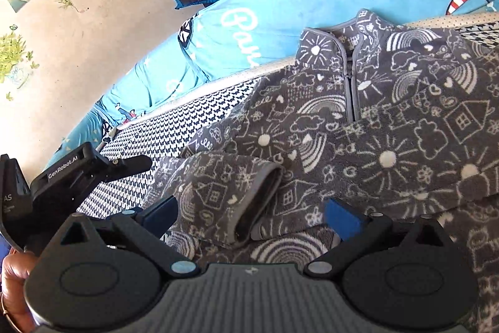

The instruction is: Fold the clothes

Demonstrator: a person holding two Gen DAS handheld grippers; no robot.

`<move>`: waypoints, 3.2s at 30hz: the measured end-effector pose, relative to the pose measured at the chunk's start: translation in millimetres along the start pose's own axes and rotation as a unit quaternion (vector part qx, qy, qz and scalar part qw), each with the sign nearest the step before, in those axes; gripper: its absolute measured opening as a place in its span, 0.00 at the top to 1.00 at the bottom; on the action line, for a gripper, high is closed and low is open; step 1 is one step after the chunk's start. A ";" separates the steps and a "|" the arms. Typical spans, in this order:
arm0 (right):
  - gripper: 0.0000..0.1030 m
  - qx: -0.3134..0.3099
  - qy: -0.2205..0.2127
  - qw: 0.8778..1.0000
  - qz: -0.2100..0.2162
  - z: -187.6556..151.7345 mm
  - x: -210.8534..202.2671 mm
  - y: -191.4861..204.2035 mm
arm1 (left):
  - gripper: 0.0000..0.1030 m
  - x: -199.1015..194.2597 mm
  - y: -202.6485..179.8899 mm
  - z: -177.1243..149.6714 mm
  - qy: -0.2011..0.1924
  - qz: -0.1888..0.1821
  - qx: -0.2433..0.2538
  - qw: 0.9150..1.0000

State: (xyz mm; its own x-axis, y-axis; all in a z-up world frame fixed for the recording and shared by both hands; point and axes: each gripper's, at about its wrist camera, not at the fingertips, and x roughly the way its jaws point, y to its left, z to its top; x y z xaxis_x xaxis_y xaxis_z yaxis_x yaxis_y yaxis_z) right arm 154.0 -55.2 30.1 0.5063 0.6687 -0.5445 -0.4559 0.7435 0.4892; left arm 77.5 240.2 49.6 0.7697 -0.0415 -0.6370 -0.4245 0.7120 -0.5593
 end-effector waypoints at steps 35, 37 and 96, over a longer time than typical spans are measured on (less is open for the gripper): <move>0.28 -0.100 -0.014 0.994 -0.040 7.3 72.1 11.2 | 0.04 5.9 7.3 3.3 0.028 -0.015 -0.010 0.999; 0.37 -0.099 -0.013 0.994 -0.037 7.5 72.2 11.2 | 0.04 6.0 7.4 3.1 0.028 -0.014 -0.010 0.999; 0.90 -0.016 -0.147 0.955 -0.256 80.8 -65.7 -72.5 | 0.04 29.7 -47.5 -27.5 0.048 -0.034 0.036 0.998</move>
State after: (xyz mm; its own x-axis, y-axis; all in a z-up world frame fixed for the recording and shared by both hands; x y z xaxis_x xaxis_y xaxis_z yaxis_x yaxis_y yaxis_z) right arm 212.9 -153.0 85.4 0.8503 0.1928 -0.4897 -0.1139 0.9758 0.1864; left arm 107.4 185.9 42.7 0.7447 -0.1561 -0.6489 -0.3354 0.7531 -0.5660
